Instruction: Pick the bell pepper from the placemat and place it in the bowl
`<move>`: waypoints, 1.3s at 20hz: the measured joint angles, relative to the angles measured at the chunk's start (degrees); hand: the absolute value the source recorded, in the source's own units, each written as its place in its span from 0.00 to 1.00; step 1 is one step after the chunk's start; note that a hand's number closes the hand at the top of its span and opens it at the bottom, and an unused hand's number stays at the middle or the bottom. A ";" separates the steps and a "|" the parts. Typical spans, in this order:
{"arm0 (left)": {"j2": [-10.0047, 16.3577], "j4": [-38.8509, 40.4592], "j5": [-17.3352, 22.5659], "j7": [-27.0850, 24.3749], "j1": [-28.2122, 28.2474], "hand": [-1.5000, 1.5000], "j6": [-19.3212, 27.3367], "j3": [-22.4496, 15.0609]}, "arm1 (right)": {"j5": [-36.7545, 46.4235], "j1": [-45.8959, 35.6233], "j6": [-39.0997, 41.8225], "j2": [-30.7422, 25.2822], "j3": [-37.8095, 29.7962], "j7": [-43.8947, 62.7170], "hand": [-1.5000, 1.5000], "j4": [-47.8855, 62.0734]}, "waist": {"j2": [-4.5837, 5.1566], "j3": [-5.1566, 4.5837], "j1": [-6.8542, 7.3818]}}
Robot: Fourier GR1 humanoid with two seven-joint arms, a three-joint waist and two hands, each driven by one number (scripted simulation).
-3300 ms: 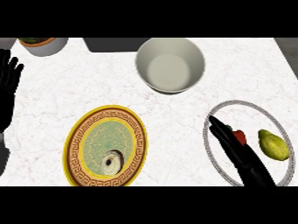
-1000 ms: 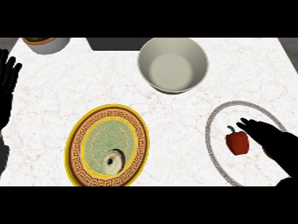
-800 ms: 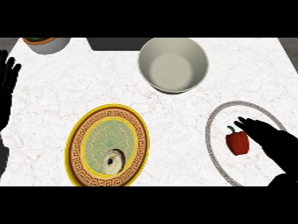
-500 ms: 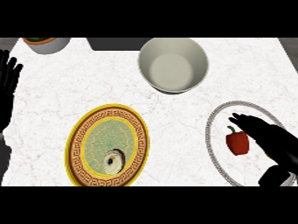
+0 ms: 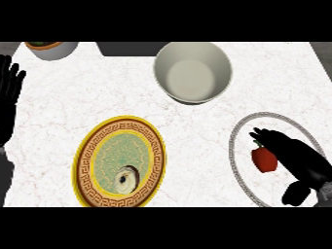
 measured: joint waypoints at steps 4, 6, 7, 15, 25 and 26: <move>0.15 0.36 0.07 0.03 0.09 0.50 -1.04 1.05 | 2.45 -1.09 -0.26 2.17 -0.39 -0.99 0.00 3.01 | 0.00 0.00 0.03; -0.02 1.48 -0.51 0.12 -1.13 0.50 -0.80 1.13 | 3.72 -1.87 -0.44 3.19 -0.89 -1.10 0.00 4.78 | 0.01 0.00 0.00; -0.40 0.87 -0.70 0.27 -0.81 0.50 -0.74 0.92 | 4.39 -2.10 -0.86 3.92 -0.90 -1.26 0.00 5.92 | 0.01 0.00 0.02; -0.77 0.86 -1.15 0.65 -1.11 0.50 -1.30 1.84 | 8.79 -4.19 -3.02 6.78 -2.64 -2.19 0.00 13.67 | -0.02 -0.05 0.07; -1.58 0.92 -1.61 0.16 -0.83 0.50 -1.81 2.15 | 11.10 -7.53 -10.41 6.94 -5.42 -11.09 1.00 19.42 | -0.25 -0.47 0.04; -1.76 -0.28 -1.69 0.99 -0.50 0.50 -1.58 1.97 | 11.15 -7.29 -10.21 6.60 -5.67 -11.70 1.00 18.89 | -0.23 -0.41 0.03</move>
